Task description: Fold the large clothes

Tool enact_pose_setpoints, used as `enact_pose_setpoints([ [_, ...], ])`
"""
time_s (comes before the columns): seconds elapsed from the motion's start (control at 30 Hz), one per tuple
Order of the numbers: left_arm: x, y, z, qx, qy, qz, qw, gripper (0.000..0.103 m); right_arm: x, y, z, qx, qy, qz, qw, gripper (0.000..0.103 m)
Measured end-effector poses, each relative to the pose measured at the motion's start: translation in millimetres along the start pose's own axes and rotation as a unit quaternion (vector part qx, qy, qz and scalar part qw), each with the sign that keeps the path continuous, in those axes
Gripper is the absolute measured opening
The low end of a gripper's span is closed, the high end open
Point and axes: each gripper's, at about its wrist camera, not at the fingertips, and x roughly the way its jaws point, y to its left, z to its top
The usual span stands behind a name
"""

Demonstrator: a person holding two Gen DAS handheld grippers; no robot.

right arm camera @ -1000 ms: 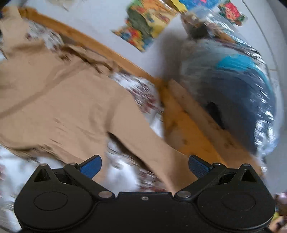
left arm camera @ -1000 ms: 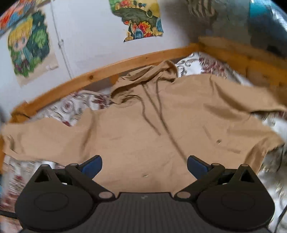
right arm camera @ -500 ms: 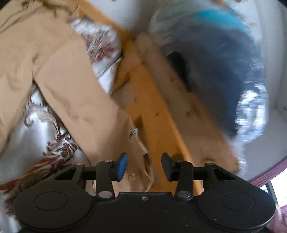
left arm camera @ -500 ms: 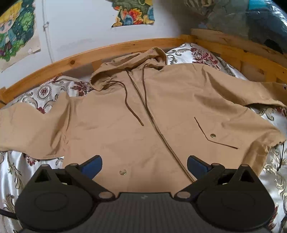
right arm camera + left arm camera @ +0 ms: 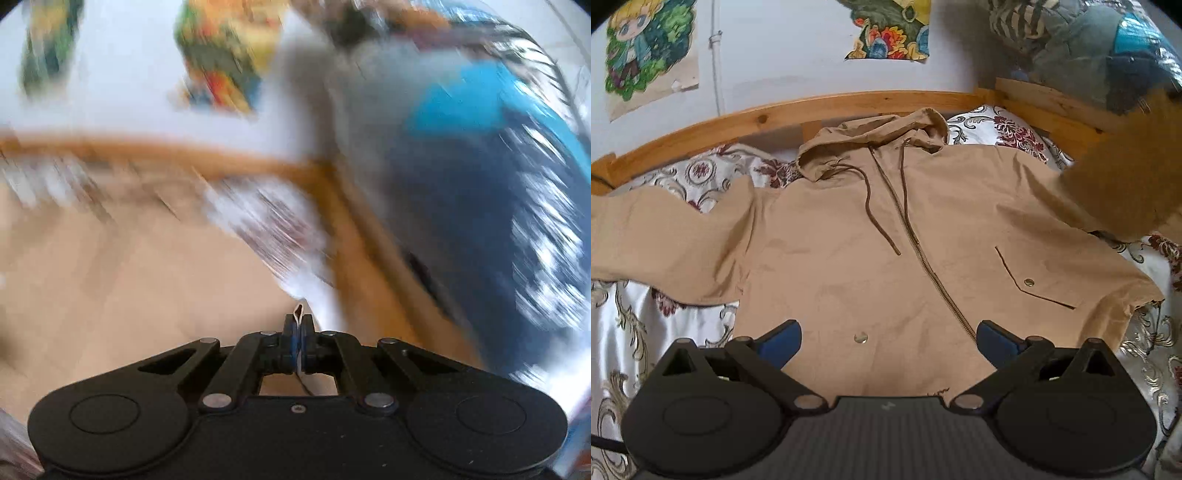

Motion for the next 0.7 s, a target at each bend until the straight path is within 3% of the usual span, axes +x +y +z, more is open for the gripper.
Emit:
enact_pose_setpoints([
  [0.1,-4.4,12.5,-5.0,-0.018,0.002,-0.004,0.9998,0.103,-2.6,60.1,45.7,0.001,-0.039,0.115,0.993,0.000],
  [0.23,-6.2,31.8,-11.5,-0.039,0.012,-0.006,0.9991,0.103,27.1,152.0,82.7,-0.032,-0.060,0.235,0.970,0.000],
  [0.37,-1.6,45.8,-18.6,-0.044,0.020,-0.002,0.9988,0.103,79.0,237.8,80.2,-0.076,-0.032,0.301,0.950,0.002],
  [0.4,0.4,47.3,-20.0,-0.043,0.025,-0.001,0.9988,0.102,94.1,254.4,74.5,-0.087,-0.017,0.316,0.945,0.005],
  [0.43,3.4,49.5,-21.0,-0.040,0.030,-0.001,0.9987,0.102,109.2,267.1,70.6,-0.098,-0.001,0.326,0.940,0.017],
  [0.47,6.2,51.5,-22.2,-0.037,0.033,0.001,0.9988,0.102,117.0,275.9,62.1,-0.109,0.011,0.326,0.939,0.034],
  [0.57,17.4,58.0,-24.4,-0.036,0.047,0.018,0.9981,0.102,136.9,262.9,39.6,-0.116,0.021,0.302,0.946,0.071],
  [0.63,28.5,63.3,-23.2,-0.037,0.056,0.028,0.9973,0.102,153.0,228.7,32.1,-0.100,0.026,0.270,0.957,0.080],
  [0.7,39.2,67.7,-18.8,-0.041,0.061,0.038,0.9965,0.102,173.0,182.5,21.9,-0.080,0.034,0.206,0.975,0.086],
])
